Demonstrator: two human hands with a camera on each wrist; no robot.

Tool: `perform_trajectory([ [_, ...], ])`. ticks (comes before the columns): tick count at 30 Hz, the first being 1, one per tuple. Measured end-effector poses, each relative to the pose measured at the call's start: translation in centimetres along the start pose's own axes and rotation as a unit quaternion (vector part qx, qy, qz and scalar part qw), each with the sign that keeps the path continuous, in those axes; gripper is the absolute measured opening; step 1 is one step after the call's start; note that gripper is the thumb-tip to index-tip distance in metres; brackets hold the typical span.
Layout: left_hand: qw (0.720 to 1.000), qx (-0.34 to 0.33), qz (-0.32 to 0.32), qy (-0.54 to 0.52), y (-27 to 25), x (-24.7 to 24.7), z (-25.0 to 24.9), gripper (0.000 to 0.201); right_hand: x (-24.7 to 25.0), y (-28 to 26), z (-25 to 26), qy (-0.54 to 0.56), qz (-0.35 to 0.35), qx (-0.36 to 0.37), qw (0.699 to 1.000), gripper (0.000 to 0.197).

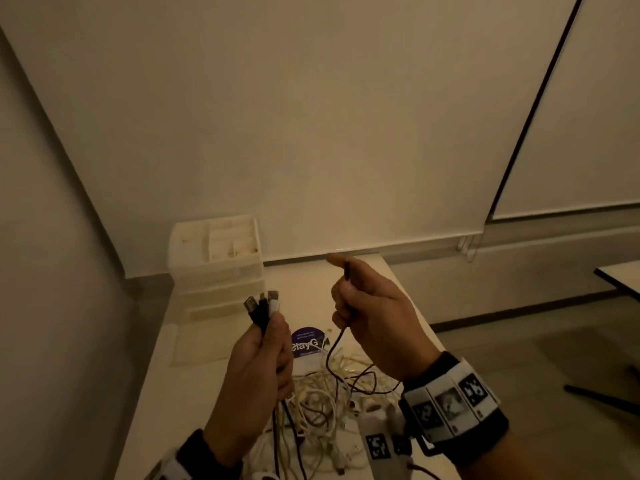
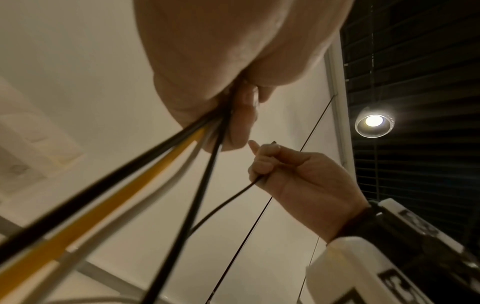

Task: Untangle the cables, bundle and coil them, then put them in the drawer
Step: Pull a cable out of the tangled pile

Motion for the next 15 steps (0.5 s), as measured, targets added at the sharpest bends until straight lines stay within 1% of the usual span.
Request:
perform_trajectory([
  [3,1.0,-0.017,0.0,-0.018,0.2,0.1,-0.5,0.044,-1.1,-1.0,-0.3,-0.086,0.0,0.027,0.996,0.014],
  [4,0.999,-0.024,0.005,-0.023,0.2,0.2,-0.5,0.047,-1.6,-1.5,-0.6,-0.117,0.006,0.031,0.993,0.01],
  [6,0.999,-0.046,0.008,0.008,0.1,0.3,-0.5,0.051,-2.8,-2.3,-1.5,-0.197,0.033,0.027,0.98,0.014],
  [9,0.993,-0.088,0.013,0.071,-0.4,0.4,-0.5,0.025,-4.1,-2.8,-2.9,-0.297,0.065,0.001,0.953,0.014],
  [10,0.992,-0.092,0.011,0.083,-0.5,0.4,-0.6,0.022,-4.2,-2.8,-3.2,-0.321,0.067,-0.011,0.945,0.018],
  [11,0.991,-0.094,0.009,0.091,-0.6,0.6,-0.5,0.02,-4.2,-2.8,-3.4,-0.334,0.065,-0.028,0.94,0.025],
  [14,0.992,-0.085,-0.005,0.095,-0.9,0.9,-0.4,0.016,-3.8,-3.1,-3.2,-0.257,0.061,-0.087,0.961,0.039],
  [15,0.993,-0.079,-0.01,0.088,-1.1,0.9,-0.4,0.015,-3.9,-3.3,-3.1,-0.249,0.063,-0.085,0.963,0.04],
])
Point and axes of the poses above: each hand's wrist, its own y-axis towards the middle knuckle, its own x-axis out of the back of the hand, z = x × y, the point moved 2 cm from there along y, towards the middle knuckle, and after that the axes turned 6 degrees about z, right-handed, at the moved point
